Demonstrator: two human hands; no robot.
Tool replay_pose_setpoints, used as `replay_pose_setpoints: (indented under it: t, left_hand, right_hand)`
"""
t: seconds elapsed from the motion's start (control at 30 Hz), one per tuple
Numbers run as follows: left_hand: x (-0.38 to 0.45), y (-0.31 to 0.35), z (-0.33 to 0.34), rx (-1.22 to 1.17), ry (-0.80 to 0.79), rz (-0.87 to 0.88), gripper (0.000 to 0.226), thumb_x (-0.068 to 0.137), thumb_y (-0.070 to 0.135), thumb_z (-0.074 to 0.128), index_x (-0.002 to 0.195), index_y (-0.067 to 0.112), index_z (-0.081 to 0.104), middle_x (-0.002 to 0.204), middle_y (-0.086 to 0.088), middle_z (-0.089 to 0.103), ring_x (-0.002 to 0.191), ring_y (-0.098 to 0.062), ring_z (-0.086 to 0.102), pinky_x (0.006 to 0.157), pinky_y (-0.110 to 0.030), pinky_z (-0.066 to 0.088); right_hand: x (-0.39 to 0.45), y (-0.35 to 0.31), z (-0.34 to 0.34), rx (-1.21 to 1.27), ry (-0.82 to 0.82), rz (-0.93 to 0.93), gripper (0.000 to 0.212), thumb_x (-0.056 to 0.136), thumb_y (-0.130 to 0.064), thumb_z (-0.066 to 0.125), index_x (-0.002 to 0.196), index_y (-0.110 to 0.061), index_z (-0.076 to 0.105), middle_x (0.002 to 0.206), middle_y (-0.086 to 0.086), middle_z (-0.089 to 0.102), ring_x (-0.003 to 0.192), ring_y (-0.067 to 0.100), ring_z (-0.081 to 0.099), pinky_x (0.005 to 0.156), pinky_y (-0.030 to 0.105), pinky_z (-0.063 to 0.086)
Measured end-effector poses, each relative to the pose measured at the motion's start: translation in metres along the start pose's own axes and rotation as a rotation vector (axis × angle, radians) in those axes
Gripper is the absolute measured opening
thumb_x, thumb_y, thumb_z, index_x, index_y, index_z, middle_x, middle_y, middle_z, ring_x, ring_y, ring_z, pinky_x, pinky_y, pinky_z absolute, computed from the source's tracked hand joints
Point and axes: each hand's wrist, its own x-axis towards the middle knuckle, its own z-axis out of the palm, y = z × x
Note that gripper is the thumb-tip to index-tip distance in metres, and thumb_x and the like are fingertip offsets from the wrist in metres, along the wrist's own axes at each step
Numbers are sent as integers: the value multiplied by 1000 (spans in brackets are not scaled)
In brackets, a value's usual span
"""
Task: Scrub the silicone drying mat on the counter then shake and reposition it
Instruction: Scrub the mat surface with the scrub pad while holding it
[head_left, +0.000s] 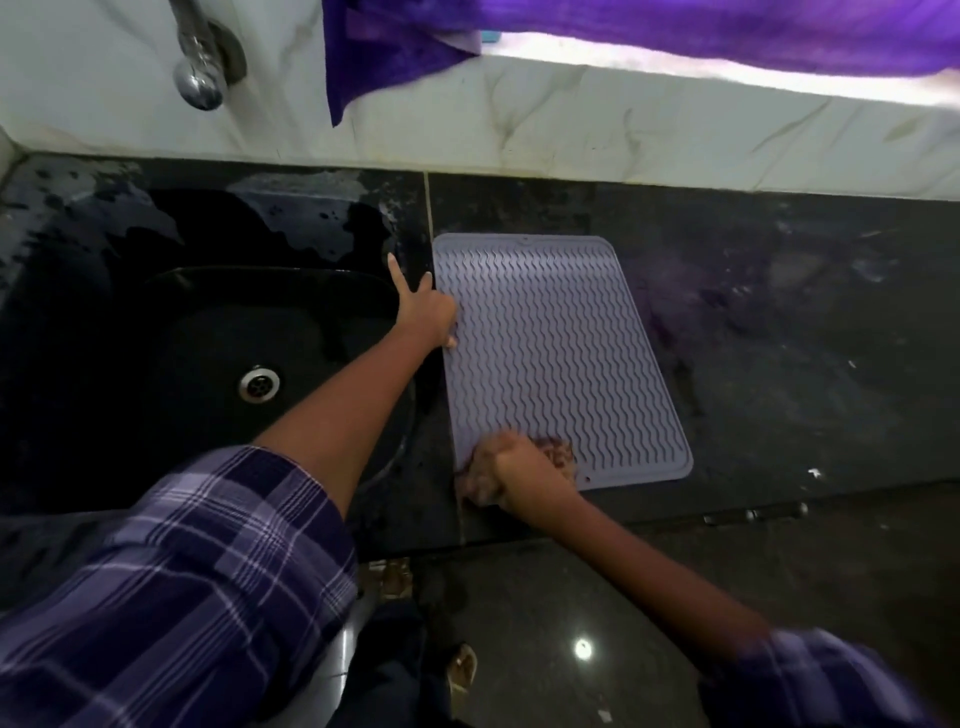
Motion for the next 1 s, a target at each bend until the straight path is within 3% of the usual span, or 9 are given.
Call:
replay_pose_setpoints:
  t: [0.13,0.27,0.4,0.57,0.7,0.77,0.83,0.93,1.0]
  left_hand:
    - [-6,-1,0,-68,-51,-15,49,87,47,61,128,19,56,150,-10,40,149,-35,-4,102,-76,-11]
    - [-7,-2,3,-64,-76,-24,69,86,54,59,143,19,41,152,-10,36,148,-38,-8,102,-77,-10]
    - [-6,0,4,-38,-88,-27,73,85,54,59,145,19,38,153,-9,36,148,-38,-8,102,-77,-10]
    - [-11,2,-1,-27,-92,-19,68,87,51,60,143,16,41,151,-10,38,148,-38,-6,104,-76,-9]
    - [-11,5,-3,16,-112,-8,68,86,53,59,141,16,43,149,-9,41,149,-36,-1,104,-76,-8]
    - [-7,5,-6,57,-126,14,66,85,56,60,138,18,48,148,-7,43,149,-35,4,102,-77,-8]
    - [-1,1,-12,85,-120,41,61,82,57,63,130,19,56,140,-5,51,146,-31,21,101,-77,-9]
    - [9,-6,-24,26,-48,46,41,81,51,67,103,17,70,108,0,68,122,-22,53,104,-74,-12]
    - [20,-11,-33,15,21,8,33,79,48,70,94,19,70,99,0,66,120,-22,53,106,-73,-10]
  right_hand:
    - [25,9,-28,-10,-236,15,24,83,-5,64,104,-13,70,117,4,66,110,18,62,100,30,49]
    - [69,12,-35,-44,118,162,30,88,-6,53,115,-8,66,122,14,60,116,29,53,98,32,41]
    - [15,1,2,-109,61,46,33,92,-17,53,123,-7,59,134,9,53,126,24,43,100,23,25]
    - [-8,11,-22,65,-129,5,24,86,-4,58,107,-9,69,120,7,65,114,18,59,103,33,46]
    - [32,26,-53,65,141,148,30,87,-2,52,108,-13,71,117,13,64,113,26,55,99,39,44]
    - [21,26,-39,-48,112,161,25,90,-9,52,108,-10,69,117,14,62,114,29,52,100,41,40]
    - [1,24,-35,-23,-51,162,24,89,-10,55,110,-9,67,118,14,62,113,29,54,100,40,42]
    - [-2,41,-70,105,-300,237,27,87,-3,57,112,-5,65,120,11,65,111,24,61,99,36,50]
    - [27,54,-104,194,-218,246,28,86,4,54,110,-1,66,120,11,67,113,22,62,102,37,48]
